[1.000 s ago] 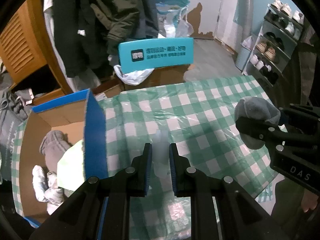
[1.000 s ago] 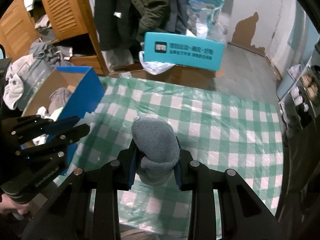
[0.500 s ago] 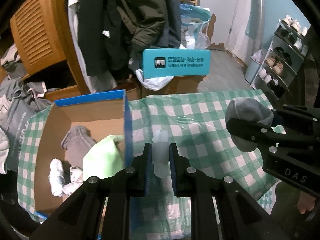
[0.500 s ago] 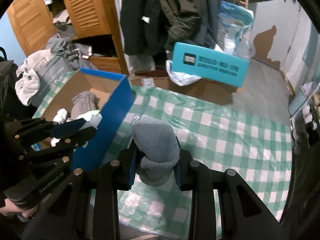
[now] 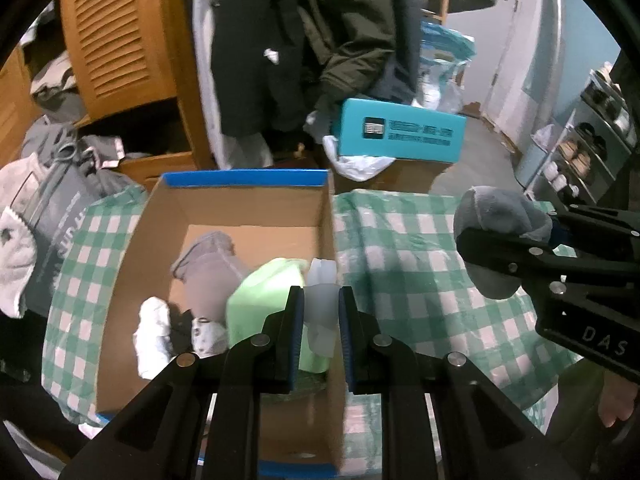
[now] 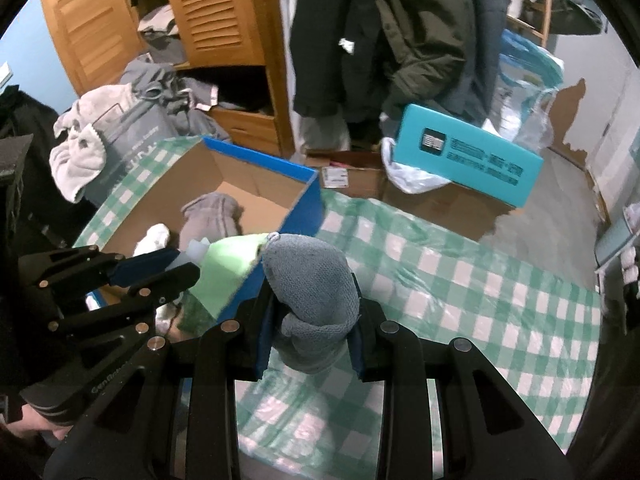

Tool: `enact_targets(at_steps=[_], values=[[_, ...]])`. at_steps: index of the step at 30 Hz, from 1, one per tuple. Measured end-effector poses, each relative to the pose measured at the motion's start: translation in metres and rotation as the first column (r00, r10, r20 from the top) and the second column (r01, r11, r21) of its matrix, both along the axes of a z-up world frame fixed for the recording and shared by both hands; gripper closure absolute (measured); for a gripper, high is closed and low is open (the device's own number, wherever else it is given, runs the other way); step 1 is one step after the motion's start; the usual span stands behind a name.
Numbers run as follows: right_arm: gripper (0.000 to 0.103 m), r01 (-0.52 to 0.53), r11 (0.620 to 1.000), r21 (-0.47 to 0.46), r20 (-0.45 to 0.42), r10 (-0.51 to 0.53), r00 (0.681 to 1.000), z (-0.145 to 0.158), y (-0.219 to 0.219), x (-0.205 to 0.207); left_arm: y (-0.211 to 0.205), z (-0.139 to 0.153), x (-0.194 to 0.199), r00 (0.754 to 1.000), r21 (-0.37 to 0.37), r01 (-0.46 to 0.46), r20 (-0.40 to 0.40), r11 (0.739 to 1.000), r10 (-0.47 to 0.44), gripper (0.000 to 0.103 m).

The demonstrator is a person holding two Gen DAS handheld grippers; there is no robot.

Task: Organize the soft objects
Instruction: 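Carry the grey sock and white item with both tools over the box, then open both tools inside the box to drop the grey sock and white item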

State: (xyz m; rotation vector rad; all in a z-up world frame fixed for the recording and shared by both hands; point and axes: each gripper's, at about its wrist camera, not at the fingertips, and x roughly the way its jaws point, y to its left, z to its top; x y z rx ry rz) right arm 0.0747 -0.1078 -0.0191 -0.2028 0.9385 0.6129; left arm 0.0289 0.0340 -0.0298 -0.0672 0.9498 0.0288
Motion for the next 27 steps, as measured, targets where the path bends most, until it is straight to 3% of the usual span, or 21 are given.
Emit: enact_targets(at_steps=[14, 27], values=[[0.074, -0.111, 0.994, 0.0, -0.028, 0.111, 0.993, -0.004, 0.069, 0.003, 0.063, -0.013, -0.006, 0.993, -0.008, -0.118, -0.028, 0.993, 0.118, 0.086], [0.072, -0.174, 0.985, 0.002, -0.09, 0.174, 0.981, -0.024, 0.112, 0.011, 0.085, -0.027, -0.006, 0.983, -0.019, -0.171, -0.076, 0.985, 0.169, 0.086]])
